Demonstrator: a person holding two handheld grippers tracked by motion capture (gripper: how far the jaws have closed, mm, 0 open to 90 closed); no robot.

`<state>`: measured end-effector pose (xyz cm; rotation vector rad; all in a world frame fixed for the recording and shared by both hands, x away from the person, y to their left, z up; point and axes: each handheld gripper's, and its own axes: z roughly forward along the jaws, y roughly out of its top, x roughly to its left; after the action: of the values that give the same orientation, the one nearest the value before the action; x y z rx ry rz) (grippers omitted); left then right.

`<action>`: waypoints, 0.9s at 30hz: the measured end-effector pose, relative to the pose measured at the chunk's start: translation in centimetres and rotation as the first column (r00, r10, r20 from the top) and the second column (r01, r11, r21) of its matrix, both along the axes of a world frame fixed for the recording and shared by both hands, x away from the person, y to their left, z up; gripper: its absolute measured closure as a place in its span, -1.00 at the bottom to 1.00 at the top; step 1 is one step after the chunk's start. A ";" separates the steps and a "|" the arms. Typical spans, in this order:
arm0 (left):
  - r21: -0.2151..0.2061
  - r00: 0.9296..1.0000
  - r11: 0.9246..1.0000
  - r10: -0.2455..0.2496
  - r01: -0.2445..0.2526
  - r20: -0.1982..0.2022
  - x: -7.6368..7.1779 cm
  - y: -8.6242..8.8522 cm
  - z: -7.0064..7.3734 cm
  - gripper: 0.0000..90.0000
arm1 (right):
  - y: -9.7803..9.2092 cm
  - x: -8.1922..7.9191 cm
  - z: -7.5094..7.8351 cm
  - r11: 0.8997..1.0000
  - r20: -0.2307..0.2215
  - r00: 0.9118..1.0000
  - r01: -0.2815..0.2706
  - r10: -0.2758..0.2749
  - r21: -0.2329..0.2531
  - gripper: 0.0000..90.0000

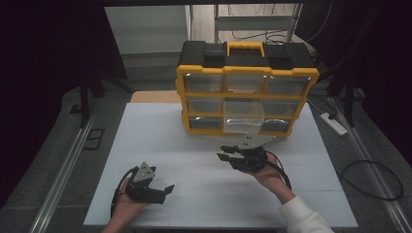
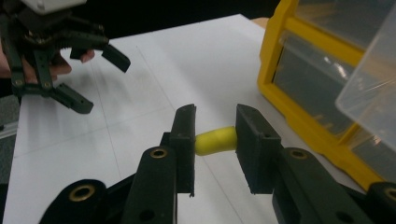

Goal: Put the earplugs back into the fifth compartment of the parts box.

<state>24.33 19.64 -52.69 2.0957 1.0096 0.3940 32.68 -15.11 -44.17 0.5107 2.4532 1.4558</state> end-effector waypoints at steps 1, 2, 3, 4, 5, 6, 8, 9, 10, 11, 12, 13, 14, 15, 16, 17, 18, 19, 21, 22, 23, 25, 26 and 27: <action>0.000 1.000 1.000 0.001 -0.001 0.000 0.0 0.0 0.0 -0.88 | -0.1 0.0 0.2 1.000 0.002 1.000 0.005 -0.005 0.006 0.55; -0.001 1.000 1.000 0.000 0.000 0.000 0.0 0.0 0.0 -0.88 | -0.2 0.0 0.4 1.000 0.005 1.000 0.013 -0.013 0.011 0.55; 0.000 1.000 1.000 -0.001 0.001 -0.001 0.0 0.0 0.0 -0.88 | -0.4 -0.1 0.7 1.000 0.008 1.000 0.018 -0.018 0.019 0.55; 0.001 1.000 1.000 -0.001 0.001 0.000 0.0 0.0 0.0 -0.88 | -0.5 -0.1 0.9 0.999 0.010 1.000 0.022 -0.023 0.028 0.55; 0.000 1.000 1.000 -0.002 0.002 -0.001 0.0 0.0 0.0 -0.88 | -0.6 -0.1 1.1 0.999 0.015 1.000 0.025 -0.025 0.032 0.55; -0.001 1.000 1.000 -0.001 0.001 0.000 0.0 0.0 0.0 -0.88 | -0.7 -0.1 1.4 0.999 0.019 0.999 0.028 -0.029 0.035 0.55; -0.001 1.000 1.000 -0.001 0.001 0.000 0.0 0.0 0.0 -0.88 | -0.9 -0.2 1.9 0.999 0.025 0.999 0.030 -0.031 0.043 0.55; -0.001 1.000 1.000 -0.001 0.001 0.000 0.0 0.0 0.0 -0.88 | -1.0 -0.2 2.1 0.998 0.031 0.999 0.032 -0.034 0.052 0.55; -0.002 1.000 1.000 -0.001 0.001 0.000 0.0 0.0 0.0 -0.88 | -1.1 -0.3 2.3 0.998 0.035 0.999 0.034 -0.036 0.057 0.55; -0.001 1.000 1.000 -0.001 0.001 -0.001 0.0 0.0 0.0 -0.88 | -1.2 -0.3 2.5 0.998 0.041 0.998 0.036 -0.038 0.058 0.55; -0.001 1.000 1.000 -0.001 0.001 0.000 0.0 0.0 0.0 -0.88 | -1.2 -0.4 2.7 0.997 0.046 0.998 0.038 -0.040 0.063 0.55; -0.001 1.000 1.000 -0.001 0.001 -0.001 0.0 0.0 0.0 -0.88 | -1.3 -0.4 2.9 0.997 0.049 0.998 0.040 -0.043 0.071 0.55; 0.000 1.000 1.000 -0.001 0.001 -0.002 0.0 0.0 0.0 -0.88 | -1.4 -0.5 3.1 0.996 0.054 0.997 0.043 -0.047 0.073 0.55; 0.000 1.000 1.000 -0.001 0.001 -0.002 0.0 0.0 0.0 -0.88 | -1.4 -0.5 3.3 0.996 0.056 0.997 0.045 -0.050 0.083 0.55; 0.000 1.000 1.000 -0.001 0.001 0.000 0.0 0.0 0.0 -0.88 | -1.5 -0.5 3.5 0.995 0.056 0.997 0.047 -0.052 0.088 0.55; 0.000 1.000 1.000 -0.001 0.001 -0.001 0.0 0.0 0.0 -0.88 | -1.6 -0.5 3.8 0.994 0.060 0.997 0.051 -0.056 0.093 0.55; 0.000 1.000 1.000 0.000 0.000 -0.002 0.0 0.0 0.0 -0.88 | -1.6 -0.5 3.9 0.994 0.062 0.996 0.052 -0.058 0.099 0.55; 0.000 1.000 1.000 0.000 0.000 -0.002 0.0 0.0 0.0 -0.88 | -1.7 -0.5 4.1 0.993 0.067 0.996 0.054 -0.061 0.102 0.55; 0.000 1.000 1.000 0.002 -0.002 -0.003 0.0 0.0 0.0 -0.88 | -1.7 -0.5 4.5 0.992 0.072 0.995 0.057 -0.065 0.110 0.55; 0.000 1.000 1.000 0.003 -0.003 -0.003 0.0 0.0 0.0 -0.88 | -1.8 -0.5 4.7 0.992 0.075 0.995 0.058 -0.067 0.115 0.55; 0.000 1.000 1.000 0.003 -0.003 -0.003 0.0 -0.1 0.0 -0.88 | -1.8 -0.4 4.8 0.991 0.076 0.995 0.061 -0.070 0.119 0.55; 0.001 1.000 1.000 0.003 -0.003 -0.002 0.0 -0.1 0.0 -0.88 | -1.9 -0.4 5.1 0.990 0.077 0.994 0.068 -0.078 0.125 0.55; 0.001 1.000 1.000 0.003 -0.003 -0.002 0.0 -0.1 0.0 -0.88 | -1.9 -0.4 5.3 0.989 0.080 0.994 0.069 -0.080 0.130 0.55; 0.002 1.000 1.000 0.003 -0.003 -0.002 0.0 -0.1 0.0 -0.88 | -2.0 -0.4 5.5 0.989 0.084 0.993 0.072 -0.083 0.131 0.55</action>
<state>24.33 19.54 -52.72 2.0967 1.0140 0.3944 32.30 -17.10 -38.67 0.5475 2.2565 1.5760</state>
